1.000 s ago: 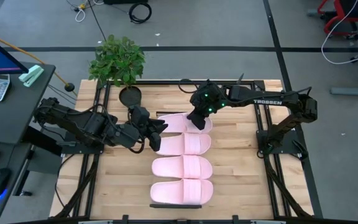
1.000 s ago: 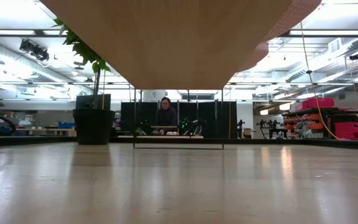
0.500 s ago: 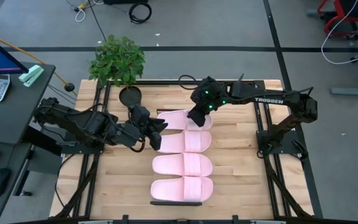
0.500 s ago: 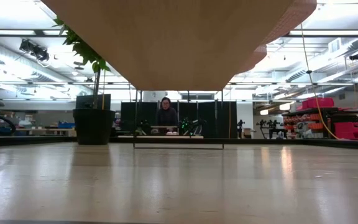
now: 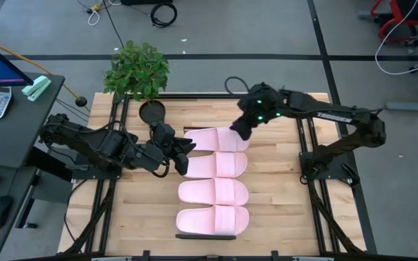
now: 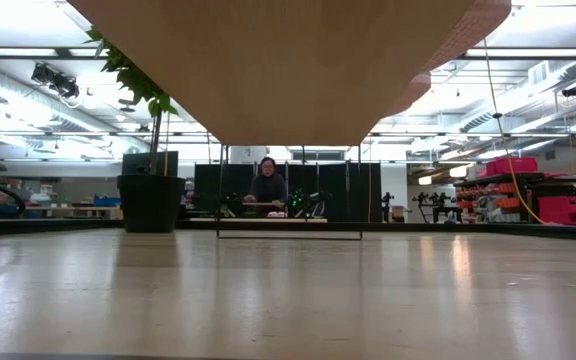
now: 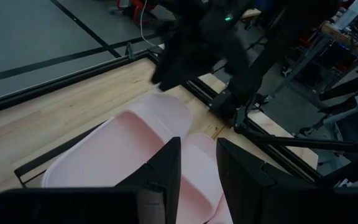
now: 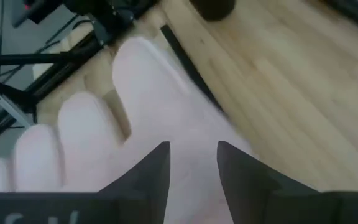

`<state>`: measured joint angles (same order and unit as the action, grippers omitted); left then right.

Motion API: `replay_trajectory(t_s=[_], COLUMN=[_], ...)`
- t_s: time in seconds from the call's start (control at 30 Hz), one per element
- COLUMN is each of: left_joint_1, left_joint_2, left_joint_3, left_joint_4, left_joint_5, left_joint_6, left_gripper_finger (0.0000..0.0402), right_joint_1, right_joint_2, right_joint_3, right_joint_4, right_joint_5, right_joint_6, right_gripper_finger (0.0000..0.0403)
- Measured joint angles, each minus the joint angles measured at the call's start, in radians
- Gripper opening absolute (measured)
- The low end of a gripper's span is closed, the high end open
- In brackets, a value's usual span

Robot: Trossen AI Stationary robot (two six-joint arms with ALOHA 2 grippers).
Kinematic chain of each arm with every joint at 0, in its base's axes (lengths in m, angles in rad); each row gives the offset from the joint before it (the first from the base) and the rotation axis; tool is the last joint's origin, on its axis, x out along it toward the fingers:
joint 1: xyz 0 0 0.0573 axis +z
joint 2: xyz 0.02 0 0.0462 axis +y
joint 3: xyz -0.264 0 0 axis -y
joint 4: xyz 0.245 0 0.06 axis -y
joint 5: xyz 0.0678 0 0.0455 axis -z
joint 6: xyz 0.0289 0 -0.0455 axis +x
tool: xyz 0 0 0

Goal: Pick and place slides into the shelf
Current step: Put the pink slipper on the shelf

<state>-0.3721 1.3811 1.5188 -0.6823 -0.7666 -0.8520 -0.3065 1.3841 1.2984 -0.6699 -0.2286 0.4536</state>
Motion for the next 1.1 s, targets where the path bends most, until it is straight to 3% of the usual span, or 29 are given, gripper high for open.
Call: replay_trajectory(t_s=[0.2, 0.3, 0.5, 0.83, 0.97, 1.1], left_joint_1=[0.000, 0.000, 0.000, -0.001, -0.001, -0.001], left_joint_2=[0.000, 0.000, 0.000, 0.000, 0.000, 0.000], left_joint_3=[0.000, 0.000, 0.000, 0.000, 0.000, 0.000], left_joint_4=[-0.002, -0.004, -0.004, -0.005, -0.006, -0.014], left_joint_5=[0.000, 0.000, 0.000, 0.003, 0.004, 0.004], left_joint_6=[0.001, 0.003, 0.011, 0.011, 0.011, 0.011], left_gripper_finger=[0.0107, 0.0107, 0.0107, 0.0107, 0.0107, 0.0107], right_joint_1=[0.030, 0.065, 0.104, 0.109, 0.109, 0.109], right_joint_2=[-0.047, -0.050, -0.049, -0.050, -0.050, -0.066], right_joint_3=[0.000, -0.016, -0.114, -0.265, -0.275, -0.275], right_joint_4=[-0.167, -0.158, -0.011, 0.293, 0.307, 0.311], right_joint_5=[0.039, 0.069, 0.134, 0.099, 0.102, 0.116], right_joint_6=[0.176, 0.236, 0.339, 0.493, 0.490, 0.458], right_gripper_finger=[0.0140, 0.0140, 0.0140, 0.0137, 0.0105, 0.0022])
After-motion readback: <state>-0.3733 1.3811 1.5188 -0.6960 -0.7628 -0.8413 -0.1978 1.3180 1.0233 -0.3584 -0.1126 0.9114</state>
